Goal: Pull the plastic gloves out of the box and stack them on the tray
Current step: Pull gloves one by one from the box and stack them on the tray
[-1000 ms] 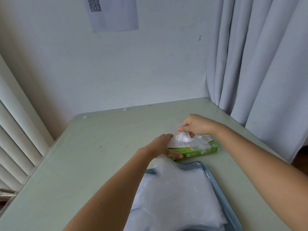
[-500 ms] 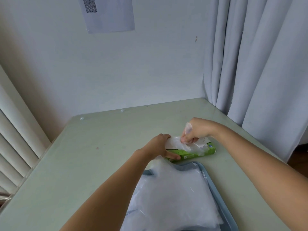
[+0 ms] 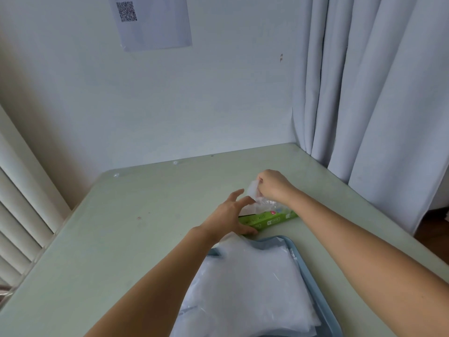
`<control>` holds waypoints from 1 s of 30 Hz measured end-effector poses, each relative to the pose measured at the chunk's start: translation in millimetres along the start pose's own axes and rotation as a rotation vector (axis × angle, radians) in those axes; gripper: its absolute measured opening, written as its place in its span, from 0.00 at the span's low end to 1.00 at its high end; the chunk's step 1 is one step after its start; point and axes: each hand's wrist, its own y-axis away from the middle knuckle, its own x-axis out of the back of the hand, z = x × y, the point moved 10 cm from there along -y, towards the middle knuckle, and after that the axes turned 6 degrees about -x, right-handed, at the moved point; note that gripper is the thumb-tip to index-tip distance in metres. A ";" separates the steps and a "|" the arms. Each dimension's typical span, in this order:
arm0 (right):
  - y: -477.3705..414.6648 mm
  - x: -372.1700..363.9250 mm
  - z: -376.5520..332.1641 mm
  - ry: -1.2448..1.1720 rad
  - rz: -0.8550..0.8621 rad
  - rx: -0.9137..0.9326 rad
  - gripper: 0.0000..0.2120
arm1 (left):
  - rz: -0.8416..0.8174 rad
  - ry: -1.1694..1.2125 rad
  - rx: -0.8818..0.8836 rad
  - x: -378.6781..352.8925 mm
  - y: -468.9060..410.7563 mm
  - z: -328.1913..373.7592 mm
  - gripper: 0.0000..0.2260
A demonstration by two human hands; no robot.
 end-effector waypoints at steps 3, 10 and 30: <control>-1.1 -6.2 -10.0 0.032 0.057 0.069 0.07 | 0.011 0.018 -0.010 0.5 -1.6 -0.2 0.26; 12.8 7.9 -19.4 -0.035 -0.177 0.277 0.22 | 0.028 0.059 -0.036 0.3 -4.5 -0.9 0.22; 4.5 99.9 2.3 0.379 0.218 0.291 0.14 | -0.078 0.062 0.020 4.7 3.3 -9.5 0.32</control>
